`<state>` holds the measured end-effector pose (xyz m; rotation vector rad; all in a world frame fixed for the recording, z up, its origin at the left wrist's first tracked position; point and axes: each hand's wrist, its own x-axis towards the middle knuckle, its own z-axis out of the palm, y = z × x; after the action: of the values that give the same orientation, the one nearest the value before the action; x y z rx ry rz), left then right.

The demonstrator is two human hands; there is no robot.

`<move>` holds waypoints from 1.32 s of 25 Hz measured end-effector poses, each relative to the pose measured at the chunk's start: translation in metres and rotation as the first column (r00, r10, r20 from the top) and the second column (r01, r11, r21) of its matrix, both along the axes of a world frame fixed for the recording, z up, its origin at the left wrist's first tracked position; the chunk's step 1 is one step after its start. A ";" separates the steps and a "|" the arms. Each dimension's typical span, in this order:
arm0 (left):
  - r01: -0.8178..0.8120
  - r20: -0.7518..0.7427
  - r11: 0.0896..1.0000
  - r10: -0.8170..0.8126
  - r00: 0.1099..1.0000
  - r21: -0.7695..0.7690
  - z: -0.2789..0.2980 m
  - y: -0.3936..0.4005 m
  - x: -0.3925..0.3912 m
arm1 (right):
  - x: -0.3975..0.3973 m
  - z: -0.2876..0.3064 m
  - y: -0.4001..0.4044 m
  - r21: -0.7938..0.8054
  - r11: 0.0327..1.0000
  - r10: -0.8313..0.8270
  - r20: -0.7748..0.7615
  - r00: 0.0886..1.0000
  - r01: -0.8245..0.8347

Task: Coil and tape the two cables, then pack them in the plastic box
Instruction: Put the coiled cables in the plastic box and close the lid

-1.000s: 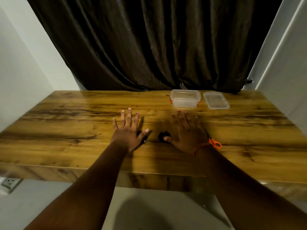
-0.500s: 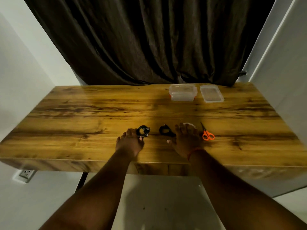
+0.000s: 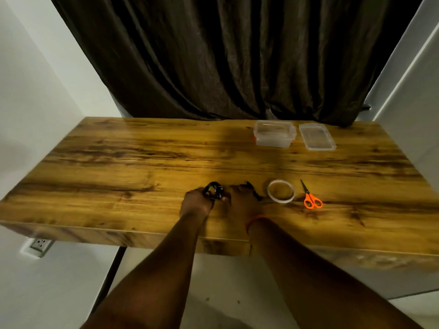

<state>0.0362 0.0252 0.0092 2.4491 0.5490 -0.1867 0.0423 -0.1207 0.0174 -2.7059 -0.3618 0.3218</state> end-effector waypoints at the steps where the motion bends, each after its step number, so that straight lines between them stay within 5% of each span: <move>1: 0.022 0.003 1.000 -0.023 1.000 0.009 -0.002 0.003 0.003 | 0.004 0.002 0.011 0.076 0.996 -0.033 -0.032 0.999 0.035; 6: 0.165 0.091 0.986 -0.165 0.982 0.012 -0.017 0.019 0.017 | 0.023 -0.008 0.042 0.155 0.977 -0.125 -0.136 0.983 0.146; 10: 0.079 0.131 0.962 -0.046 0.990 -0.261 -0.016 0.025 0.017 | 0.025 -0.004 0.041 0.315 0.895 -0.267 -0.187 0.945 0.315; 14: -0.003 0.110 0.836 0.076 0.991 -0.549 0.004 0.022 0.032 | 0.028 0.024 0.036 0.506 0.740 -0.379 -0.231 0.896 0.444; 18: -0.044 0.051 0.655 0.126 0.991 -0.754 0.035 -0.014 0.077 | 0.060 0.053 0.004 0.576 0.696 -0.402 -0.180 0.898 0.428; 22: -0.024 0.109 0.685 0.150 0.983 -0.728 0.049 -0.077 0.131 | 0.118 0.062 -0.061 0.624 0.686 -0.381 -0.128 0.916 0.373; 28: -0.010 0.222 0.864 0.141 0.965 -0.504 0.066 -0.135 0.187 | 0.188 0.057 -0.122 0.621 0.702 -0.303 -0.182 0.935 0.348; 33: 0.170 0.182 0.979 -0.148 0.972 -0.113 0.055 -0.133 0.241 | 0.230 0.050 -0.119 0.617 0.680 -0.331 -0.223 0.917 0.396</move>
<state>0.2771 -0.1079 0.0644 2.3549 0.2566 -0.0703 0.2723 -0.2393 0.0677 -1.9862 0.1019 0.1582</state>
